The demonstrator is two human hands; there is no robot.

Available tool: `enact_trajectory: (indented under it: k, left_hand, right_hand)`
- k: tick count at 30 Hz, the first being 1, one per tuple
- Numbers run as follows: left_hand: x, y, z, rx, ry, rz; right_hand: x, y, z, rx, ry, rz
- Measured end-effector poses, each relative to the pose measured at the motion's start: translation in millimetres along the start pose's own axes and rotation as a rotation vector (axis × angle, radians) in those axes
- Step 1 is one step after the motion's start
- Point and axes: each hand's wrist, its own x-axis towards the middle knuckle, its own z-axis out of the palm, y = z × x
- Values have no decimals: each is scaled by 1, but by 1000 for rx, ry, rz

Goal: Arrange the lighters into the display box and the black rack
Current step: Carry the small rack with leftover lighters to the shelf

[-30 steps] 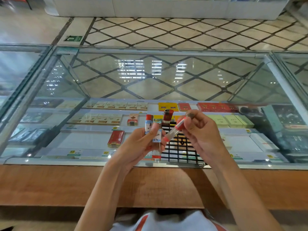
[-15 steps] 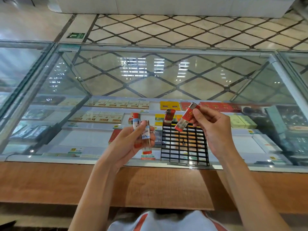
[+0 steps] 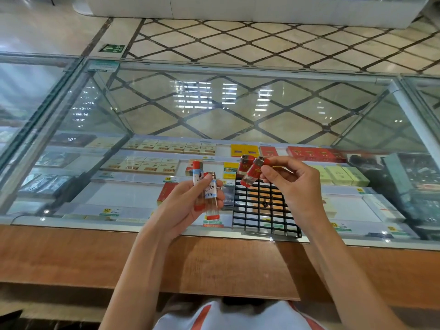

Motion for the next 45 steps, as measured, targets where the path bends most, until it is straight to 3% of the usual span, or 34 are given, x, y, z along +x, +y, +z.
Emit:
enact_trajectory:
  k: [12, 28, 41, 43, 45]
  left_hand:
    - [-3, -4, -2, 58, -10, -5]
    - [-6, -9, -5, 61, -19, 8]
    - [-12, -5, 4, 213, -262, 88]
    - [-11, -5, 7, 214, -286, 78]
    - [-11, -4, 9, 179, -327, 60]
  right_hand:
    - [-4, -2, 10, -286, 15, -216]
    - [-7, 5, 18, -409, 30, -238]
    - [-13, 6, 20, -374, 177, -159]
    - [-17, 3, 17, -311, 96, -117]
    - [-21, -1, 15, -207, -91, -34]
